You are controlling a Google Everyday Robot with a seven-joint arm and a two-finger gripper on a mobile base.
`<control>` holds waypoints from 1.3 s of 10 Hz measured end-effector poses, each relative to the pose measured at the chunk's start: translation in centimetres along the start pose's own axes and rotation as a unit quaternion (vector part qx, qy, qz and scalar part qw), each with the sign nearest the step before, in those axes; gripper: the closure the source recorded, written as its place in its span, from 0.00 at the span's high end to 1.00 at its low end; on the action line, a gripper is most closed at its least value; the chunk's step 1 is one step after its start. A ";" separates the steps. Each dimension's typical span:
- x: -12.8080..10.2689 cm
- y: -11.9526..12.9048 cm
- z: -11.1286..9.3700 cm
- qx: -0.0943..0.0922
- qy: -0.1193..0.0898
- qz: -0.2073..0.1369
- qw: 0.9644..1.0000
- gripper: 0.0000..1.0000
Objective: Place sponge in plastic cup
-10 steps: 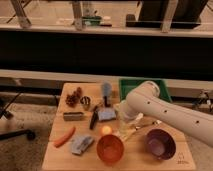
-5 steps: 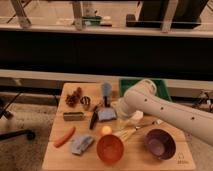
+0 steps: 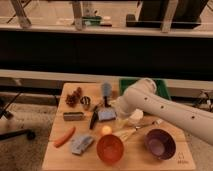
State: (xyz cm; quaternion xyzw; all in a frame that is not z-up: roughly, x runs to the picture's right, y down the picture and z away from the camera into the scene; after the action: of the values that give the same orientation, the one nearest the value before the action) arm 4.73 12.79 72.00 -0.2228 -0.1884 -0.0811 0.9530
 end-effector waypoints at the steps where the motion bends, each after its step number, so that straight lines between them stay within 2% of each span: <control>1: -0.3 -0.1 0.0 0.000 -0.002 -0.003 1.000 0.80; 8: -0.7 -0.7 0.8 0.002 -0.016 -0.012 1.000 0.80; 13: -0.1 -1.4 3.1 0.006 -0.007 -0.019 1.000 0.80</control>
State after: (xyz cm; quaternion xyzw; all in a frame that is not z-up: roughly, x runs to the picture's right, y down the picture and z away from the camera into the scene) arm 3.29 12.94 75.09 -0.2139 -0.1996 -0.0966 0.9513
